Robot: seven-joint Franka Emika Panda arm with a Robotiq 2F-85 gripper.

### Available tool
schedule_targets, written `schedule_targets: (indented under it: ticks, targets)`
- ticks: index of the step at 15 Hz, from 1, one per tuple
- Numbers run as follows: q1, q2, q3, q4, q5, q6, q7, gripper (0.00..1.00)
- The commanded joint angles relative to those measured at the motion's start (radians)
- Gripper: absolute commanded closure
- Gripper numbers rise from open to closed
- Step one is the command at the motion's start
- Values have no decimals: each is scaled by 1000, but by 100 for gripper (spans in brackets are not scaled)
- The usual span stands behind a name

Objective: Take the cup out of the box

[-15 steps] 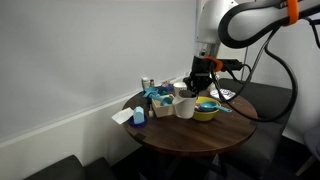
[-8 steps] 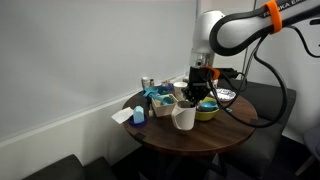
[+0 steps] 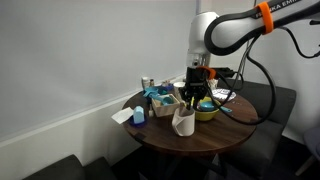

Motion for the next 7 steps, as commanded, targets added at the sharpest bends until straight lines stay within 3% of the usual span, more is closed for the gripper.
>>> schedule_targets:
  ticks: [1,5,6,7]
  targets:
    - [1,-2,-7,59,-3,-24,-5,36]
    - [-18,-149,-12,22,64,57,-190,8]
    - [-10,-63,-5,59,21,40,-108,26]
    - [-16,-95,-5,58,28,41,-138,20]
